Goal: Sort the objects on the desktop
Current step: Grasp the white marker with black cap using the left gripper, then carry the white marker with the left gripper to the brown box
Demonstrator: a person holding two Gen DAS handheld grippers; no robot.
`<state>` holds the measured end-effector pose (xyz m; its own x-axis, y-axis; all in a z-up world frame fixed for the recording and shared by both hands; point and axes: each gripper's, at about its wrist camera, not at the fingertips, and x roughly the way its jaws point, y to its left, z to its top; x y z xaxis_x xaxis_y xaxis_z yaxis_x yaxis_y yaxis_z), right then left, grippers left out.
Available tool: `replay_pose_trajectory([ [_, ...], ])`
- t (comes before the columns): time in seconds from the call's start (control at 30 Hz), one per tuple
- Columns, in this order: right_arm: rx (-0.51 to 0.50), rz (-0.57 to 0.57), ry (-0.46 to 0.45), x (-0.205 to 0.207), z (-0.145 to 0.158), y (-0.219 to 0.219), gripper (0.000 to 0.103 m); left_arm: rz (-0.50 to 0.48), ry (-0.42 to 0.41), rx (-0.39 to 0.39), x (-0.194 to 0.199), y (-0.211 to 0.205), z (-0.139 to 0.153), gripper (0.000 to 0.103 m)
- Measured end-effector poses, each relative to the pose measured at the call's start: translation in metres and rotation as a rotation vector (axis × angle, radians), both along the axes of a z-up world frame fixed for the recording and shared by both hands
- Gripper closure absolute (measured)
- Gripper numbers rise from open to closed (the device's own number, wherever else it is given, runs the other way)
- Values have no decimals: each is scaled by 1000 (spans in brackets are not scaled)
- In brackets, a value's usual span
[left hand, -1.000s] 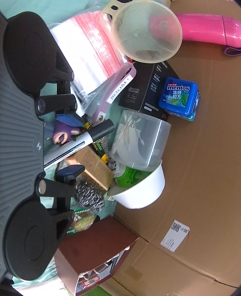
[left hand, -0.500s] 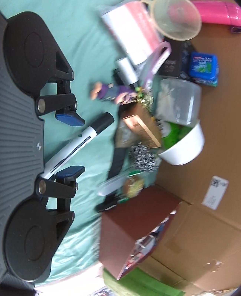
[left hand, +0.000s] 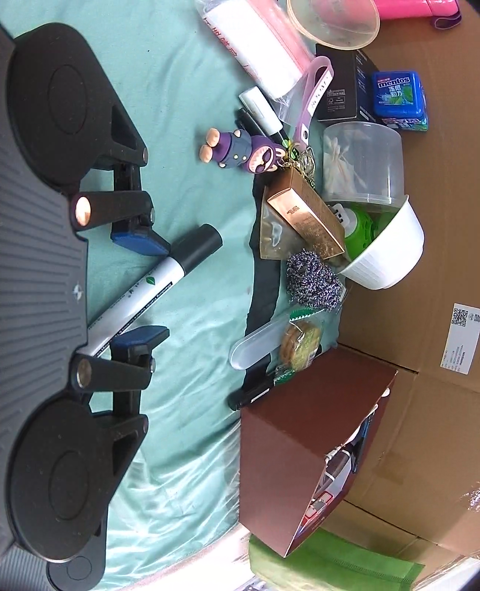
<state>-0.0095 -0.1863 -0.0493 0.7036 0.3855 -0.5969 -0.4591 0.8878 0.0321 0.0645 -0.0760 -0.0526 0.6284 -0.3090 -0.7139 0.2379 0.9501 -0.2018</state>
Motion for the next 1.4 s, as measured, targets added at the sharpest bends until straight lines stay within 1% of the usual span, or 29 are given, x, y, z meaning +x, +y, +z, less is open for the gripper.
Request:
replay_pose_trajectory([
  [0.07, 1, 0, 0, 2, -1, 1, 87, 7, 2, 0, 0, 1, 1, 68],
  [0.2, -1, 0, -1, 3, -1, 4, 87, 13, -4, 0, 1, 1, 0, 68],
  [0.3, 1, -4, 1, 5, -2, 6, 87, 8, -18, 21, 0, -3, 0, 68],
  [0.47, -8, 5, -10, 5, -2, 8, 86, 8, -16, 20, -1, -8, 0, 74],
  [0.6, 10, -7, -19, 3, 1, 4, 86, 6, -26, 17, -4, -15, 6, 75],
  [0.73, 29, -35, -65, -1, 13, -6, 86, -18, -77, 6, -5, -25, 24, 75],
  [1.0, 59, -132, -213, 3, 55, -44, 86, -105, -208, -37, 9, -64, 74, 76],
  [1.13, 72, -187, -268, 12, 71, -69, 86, -150, -230, -77, 26, -86, 92, 76],
  [1.23, 79, -231, -296, 22, 82, -86, 86, -188, -250, -87, 39, -107, 104, 76],
  [1.4, 103, -288, -325, 47, 88, -110, 86, -221, -249, -103, 68, -133, 115, 77],
])
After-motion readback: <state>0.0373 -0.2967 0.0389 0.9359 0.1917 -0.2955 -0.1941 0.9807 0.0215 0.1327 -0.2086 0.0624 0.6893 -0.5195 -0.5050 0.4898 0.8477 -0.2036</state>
